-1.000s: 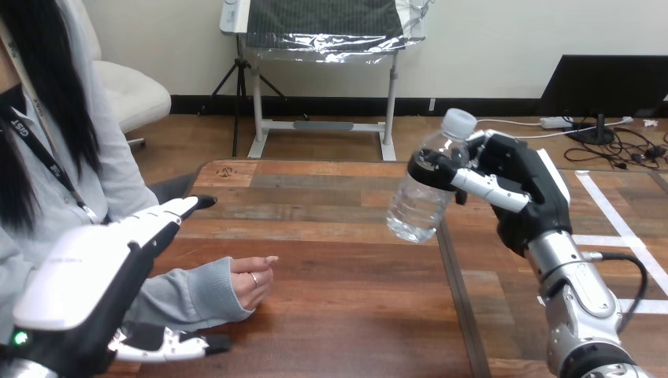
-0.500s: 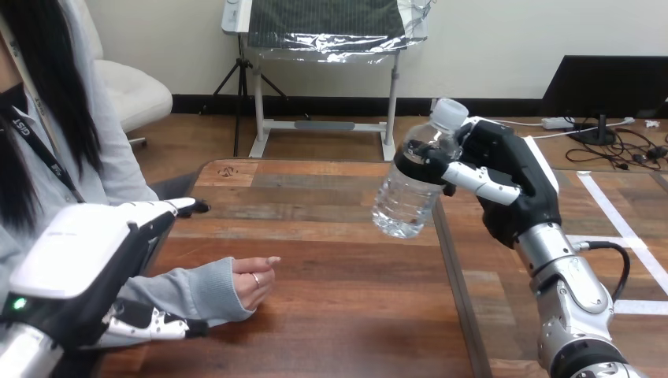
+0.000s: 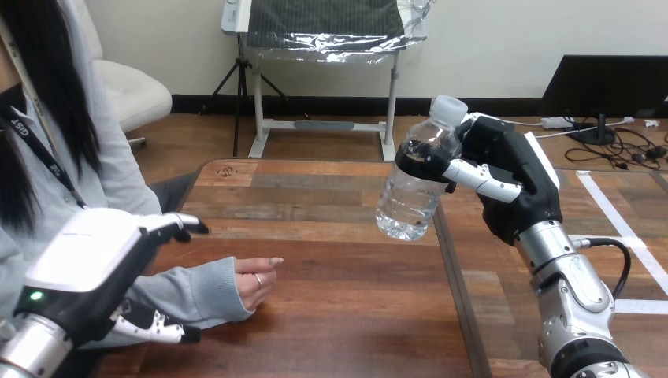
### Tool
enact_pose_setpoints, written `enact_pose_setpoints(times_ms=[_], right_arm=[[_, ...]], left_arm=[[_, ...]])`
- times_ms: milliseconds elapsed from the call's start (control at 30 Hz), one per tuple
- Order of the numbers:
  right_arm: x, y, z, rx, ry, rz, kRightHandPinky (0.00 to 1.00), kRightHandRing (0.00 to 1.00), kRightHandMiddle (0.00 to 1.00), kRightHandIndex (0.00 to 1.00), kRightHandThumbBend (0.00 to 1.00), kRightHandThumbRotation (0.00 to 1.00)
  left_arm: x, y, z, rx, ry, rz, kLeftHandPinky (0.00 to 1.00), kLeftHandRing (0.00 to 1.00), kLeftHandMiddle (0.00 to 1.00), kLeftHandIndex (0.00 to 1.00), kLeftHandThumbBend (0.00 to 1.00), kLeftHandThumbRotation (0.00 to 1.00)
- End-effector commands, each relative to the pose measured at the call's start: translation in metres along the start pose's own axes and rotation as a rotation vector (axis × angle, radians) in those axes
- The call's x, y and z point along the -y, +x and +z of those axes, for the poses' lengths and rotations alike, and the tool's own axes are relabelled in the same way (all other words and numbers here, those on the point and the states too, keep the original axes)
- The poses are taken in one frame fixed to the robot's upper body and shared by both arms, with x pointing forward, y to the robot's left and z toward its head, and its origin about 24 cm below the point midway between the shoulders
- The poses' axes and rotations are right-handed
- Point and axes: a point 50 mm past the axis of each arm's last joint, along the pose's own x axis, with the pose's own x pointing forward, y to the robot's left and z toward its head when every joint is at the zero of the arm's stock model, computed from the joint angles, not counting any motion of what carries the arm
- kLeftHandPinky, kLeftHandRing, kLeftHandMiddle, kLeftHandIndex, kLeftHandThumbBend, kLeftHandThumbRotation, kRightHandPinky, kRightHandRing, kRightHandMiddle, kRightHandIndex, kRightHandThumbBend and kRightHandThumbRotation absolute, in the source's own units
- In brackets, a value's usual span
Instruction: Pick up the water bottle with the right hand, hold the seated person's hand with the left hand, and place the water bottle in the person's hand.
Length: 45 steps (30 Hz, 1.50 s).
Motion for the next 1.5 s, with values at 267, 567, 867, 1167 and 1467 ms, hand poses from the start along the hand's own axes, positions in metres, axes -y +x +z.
enact_pose_setpoints(times_ms=[267, 567, 867, 1167, 1467], right_arm=[[-0.006, 0.024, 0.026, 0.088, -0.045, 0.015, 0.12, 0.16, 0.26, 0.32, 0.58, 0.00], [-0.010, 0.028, 0.020, 0.032, -0.025, 0.014, 0.13, 0.16, 0.27, 0.31, 0.59, 0.00], [-0.015, 0.032, 0.016, -0.008, -0.018, 0.018, 0.13, 0.17, 0.28, 0.31, 0.60, 0.00], [-0.019, 0.035, 0.014, -0.029, -0.002, 0.022, 0.13, 0.17, 0.28, 0.33, 0.60, 0.00], [-0.022, 0.036, 0.014, -0.030, 0.013, 0.041, 0.14, 0.17, 0.28, 0.33, 0.62, 0.00]], left_arm=[[-0.009, 0.019, 0.000, 0.035, 0.045, -0.003, 0.60, 0.65, 0.69, 0.72, 1.00, 0.20], [-0.005, 0.023, 0.002, 0.066, 0.061, -0.012, 0.54, 0.58, 0.64, 0.68, 1.00, 0.18], [-0.002, 0.025, 0.004, 0.086, 0.053, -0.030, 0.51, 0.55, 0.60, 0.64, 1.00, 0.19], [0.000, 0.027, 0.008, 0.101, 0.046, -0.062, 0.51, 0.55, 0.59, 0.63, 1.00, 0.20], [0.003, 0.027, 0.010, 0.116, 0.006, -0.110, 0.51, 0.54, 0.59, 0.63, 1.00, 0.19]])
